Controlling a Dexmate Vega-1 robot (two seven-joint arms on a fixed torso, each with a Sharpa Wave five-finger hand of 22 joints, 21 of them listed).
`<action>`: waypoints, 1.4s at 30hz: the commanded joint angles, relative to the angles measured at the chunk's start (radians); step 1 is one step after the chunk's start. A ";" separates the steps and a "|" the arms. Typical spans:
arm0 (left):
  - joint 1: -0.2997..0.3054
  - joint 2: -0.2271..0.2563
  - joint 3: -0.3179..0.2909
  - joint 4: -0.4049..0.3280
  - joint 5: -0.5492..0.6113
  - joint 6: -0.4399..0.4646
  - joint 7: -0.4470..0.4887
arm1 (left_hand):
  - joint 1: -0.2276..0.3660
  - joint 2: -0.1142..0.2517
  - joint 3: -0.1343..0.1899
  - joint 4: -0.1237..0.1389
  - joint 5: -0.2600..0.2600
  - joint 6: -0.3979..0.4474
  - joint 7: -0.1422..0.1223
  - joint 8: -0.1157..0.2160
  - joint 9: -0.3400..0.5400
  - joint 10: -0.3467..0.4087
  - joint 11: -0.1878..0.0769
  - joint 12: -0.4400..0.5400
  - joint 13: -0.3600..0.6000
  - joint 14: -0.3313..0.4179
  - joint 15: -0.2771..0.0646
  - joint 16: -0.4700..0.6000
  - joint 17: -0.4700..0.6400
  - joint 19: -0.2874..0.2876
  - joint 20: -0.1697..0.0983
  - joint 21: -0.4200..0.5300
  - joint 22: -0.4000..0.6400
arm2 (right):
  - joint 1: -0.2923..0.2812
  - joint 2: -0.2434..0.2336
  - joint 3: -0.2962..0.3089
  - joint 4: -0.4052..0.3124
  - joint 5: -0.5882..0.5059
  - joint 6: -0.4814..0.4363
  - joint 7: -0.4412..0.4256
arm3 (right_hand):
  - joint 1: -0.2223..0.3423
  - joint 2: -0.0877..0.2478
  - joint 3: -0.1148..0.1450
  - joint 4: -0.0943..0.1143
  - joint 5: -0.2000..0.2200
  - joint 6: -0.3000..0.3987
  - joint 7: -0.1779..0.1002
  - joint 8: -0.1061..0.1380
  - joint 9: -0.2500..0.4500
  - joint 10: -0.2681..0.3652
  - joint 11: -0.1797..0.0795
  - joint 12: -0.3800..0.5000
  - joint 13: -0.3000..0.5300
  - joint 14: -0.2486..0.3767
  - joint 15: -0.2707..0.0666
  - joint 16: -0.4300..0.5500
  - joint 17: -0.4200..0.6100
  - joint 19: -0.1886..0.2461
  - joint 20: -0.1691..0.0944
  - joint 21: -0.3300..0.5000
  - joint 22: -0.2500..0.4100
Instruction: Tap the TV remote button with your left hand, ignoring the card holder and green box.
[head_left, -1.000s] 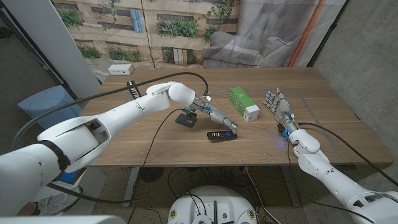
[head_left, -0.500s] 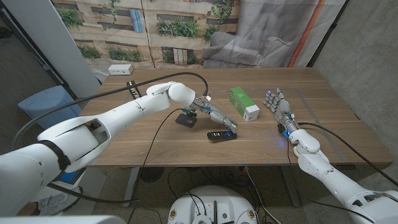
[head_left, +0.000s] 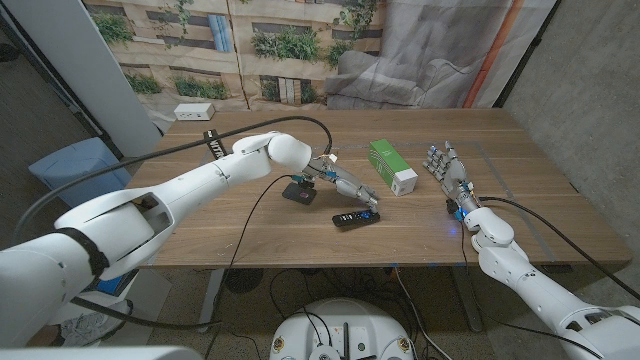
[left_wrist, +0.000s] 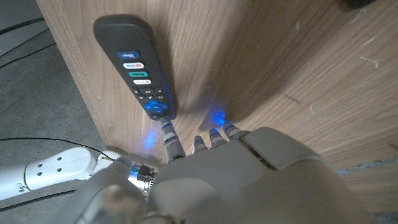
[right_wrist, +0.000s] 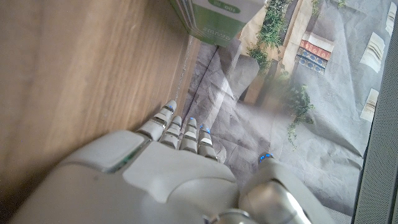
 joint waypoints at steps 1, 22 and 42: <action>0.022 0.023 -0.022 -0.041 0.020 0.005 0.046 | 0.006 0.141 0.009 0.001 0.006 0.005 0.008 0.001 0.002 -0.143 0.007 0.006 0.002 -0.277 0.003 0.004 0.003 -0.238 -0.061 0.007 0.002 | 0.017 0.014 -0.009 0.021 -0.004 0.006 0.018 | -0.004 0.009 0.007 -0.002 0.005 0.003 -0.006 0.001 0.003 -0.006 0.001 0.004 0.001 -0.004 -0.005 0.006 0.000 0.000 0.000 0.006 0.005; 0.034 0.030 -0.048 -0.055 0.026 -0.008 0.087 | 0.011 0.141 0.029 -0.003 0.007 0.005 0.008 0.001 0.003 -0.127 0.002 0.007 0.002 -0.262 -0.001 0.004 0.002 -0.217 -0.060 0.012 0.000 | 0.030 0.018 -0.014 0.032 -0.009 0.005 0.020 | -0.004 0.009 0.011 -0.003 0.005 0.004 -0.008 0.001 0.003 -0.008 0.001 0.004 0.001 -0.005 -0.005 0.006 -0.004 0.000 -0.001 0.006 0.005; 0.103 0.126 -0.133 -0.206 0.027 0.015 0.149 | 0.018 0.139 0.056 -0.008 0.009 0.002 0.005 0.000 0.003 -0.090 0.006 0.013 0.002 -0.227 -0.004 0.010 -0.001 -0.190 -0.062 0.017 -0.002 | 0.022 -0.005 -0.019 -0.024 -0.037 -0.022 -0.028 | -0.006 0.008 0.014 -0.004 0.004 0.003 -0.010 0.001 0.003 -0.009 0.001 0.004 0.001 -0.011 -0.010 0.005 -0.006 0.000 -0.003 0.006 0.005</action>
